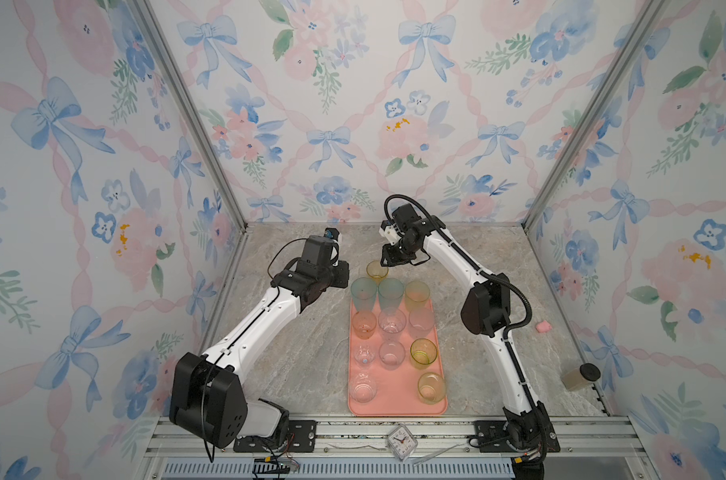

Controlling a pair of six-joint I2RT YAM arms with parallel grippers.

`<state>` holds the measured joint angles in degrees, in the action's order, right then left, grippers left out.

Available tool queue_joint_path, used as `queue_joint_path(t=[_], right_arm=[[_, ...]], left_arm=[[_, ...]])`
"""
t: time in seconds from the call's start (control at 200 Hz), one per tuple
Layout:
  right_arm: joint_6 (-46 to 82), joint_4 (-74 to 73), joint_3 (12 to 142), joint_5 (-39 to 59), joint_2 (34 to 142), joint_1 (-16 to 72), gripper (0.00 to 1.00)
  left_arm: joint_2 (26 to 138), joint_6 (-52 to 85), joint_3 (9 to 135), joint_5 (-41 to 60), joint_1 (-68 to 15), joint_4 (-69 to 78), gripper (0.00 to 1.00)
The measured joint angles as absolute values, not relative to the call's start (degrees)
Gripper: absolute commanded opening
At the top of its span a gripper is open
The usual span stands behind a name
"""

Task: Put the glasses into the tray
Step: 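Lower the right gripper onto the yellow cup rim and close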

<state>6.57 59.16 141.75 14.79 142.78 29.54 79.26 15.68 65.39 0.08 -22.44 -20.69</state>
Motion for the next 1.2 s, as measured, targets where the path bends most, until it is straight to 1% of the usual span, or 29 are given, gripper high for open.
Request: queue_joint_path(t=[0.38,0.59,0.87,1.06,1.201], right_arm=[[6.59,59.18,143.61,13.04,145.88,29.85,0.34],[6.63,59.16,145.69,13.06,146.5,30.15,0.26],[6.57,59.29,146.39,12.82,147.59,30.87,0.23],[6.57,59.4,146.39,12.38,148.11,30.87,0.14],[6.33,59.37,146.39,11.29,148.14,30.96,0.09]], left_arm=[[78.7,15.51,64.86,0.08,-22.06,-20.67,0.22],[78.7,15.46,64.29,0.08,-21.91,-20.67,0.22],[78.7,15.22,63.75,0.1,-21.1,-20.67,0.22],[78.67,15.16,63.53,0.12,-20.88,-20.67,0.22],[78.54,15.07,63.18,0.49,-20.78,-20.64,0.22]])
